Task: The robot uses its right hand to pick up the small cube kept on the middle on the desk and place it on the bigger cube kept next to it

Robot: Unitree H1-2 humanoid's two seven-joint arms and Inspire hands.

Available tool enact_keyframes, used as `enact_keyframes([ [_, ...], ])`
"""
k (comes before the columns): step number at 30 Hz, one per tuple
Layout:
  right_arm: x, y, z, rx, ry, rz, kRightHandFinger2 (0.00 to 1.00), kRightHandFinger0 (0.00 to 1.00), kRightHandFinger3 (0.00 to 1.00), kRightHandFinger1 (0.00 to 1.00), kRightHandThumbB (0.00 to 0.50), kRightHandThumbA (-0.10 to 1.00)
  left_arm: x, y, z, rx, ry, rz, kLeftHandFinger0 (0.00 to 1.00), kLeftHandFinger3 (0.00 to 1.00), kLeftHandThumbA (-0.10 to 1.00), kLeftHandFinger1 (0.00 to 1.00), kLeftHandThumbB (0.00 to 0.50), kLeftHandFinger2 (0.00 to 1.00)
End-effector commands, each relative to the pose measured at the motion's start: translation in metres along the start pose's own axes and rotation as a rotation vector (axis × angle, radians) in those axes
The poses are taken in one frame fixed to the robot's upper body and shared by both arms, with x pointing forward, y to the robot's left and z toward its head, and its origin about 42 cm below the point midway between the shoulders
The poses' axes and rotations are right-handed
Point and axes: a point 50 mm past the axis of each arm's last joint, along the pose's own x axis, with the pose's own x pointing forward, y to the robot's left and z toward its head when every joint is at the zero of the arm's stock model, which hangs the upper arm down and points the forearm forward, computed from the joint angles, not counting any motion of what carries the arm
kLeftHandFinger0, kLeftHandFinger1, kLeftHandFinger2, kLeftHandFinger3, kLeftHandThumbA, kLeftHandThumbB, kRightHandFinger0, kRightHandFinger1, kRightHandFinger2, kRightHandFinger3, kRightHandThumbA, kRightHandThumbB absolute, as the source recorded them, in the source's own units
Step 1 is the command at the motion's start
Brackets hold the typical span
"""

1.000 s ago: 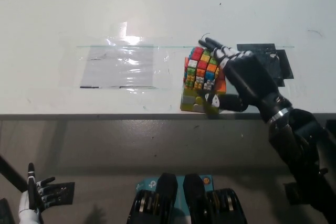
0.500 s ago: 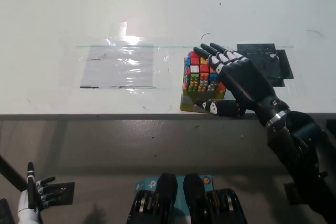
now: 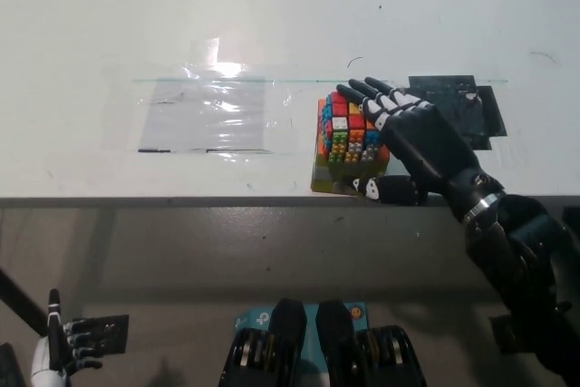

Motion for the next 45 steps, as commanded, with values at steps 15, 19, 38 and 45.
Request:
enact_keyframes([
  [15,0.021,-0.019,-0.012,-0.085,0.051,-0.019,1.00,0.65,1.00,1.00,0.404,0.88,-0.005,0.007,-0.004,0.043,-0.039,0.003,0.24,0.41,1.00,0.29,0.246,0.40],
  [19,0.038,-0.031,-0.019,-0.106,0.058,-0.038,1.00,0.69,1.00,1.00,0.408,0.93,-0.006,0.005,-0.003,0.025,-0.030,0.016,0.22,0.38,1.00,0.23,0.272,0.36],
  [38,0.036,-0.023,0.019,-0.032,-0.032,-0.030,1.00,0.67,1.00,1.00,0.391,0.83,-0.003,0.010,-0.003,0.050,-0.027,0.007,0.31,0.47,1.00,0.24,0.344,0.36],
  [45,0.032,-0.024,0.032,-0.042,-0.084,-0.054,1.00,0.67,1.00,1.00,0.393,0.82,-0.005,0.010,-0.005,0.028,-0.016,0.015,0.42,0.49,1.00,0.30,0.355,0.39],
])
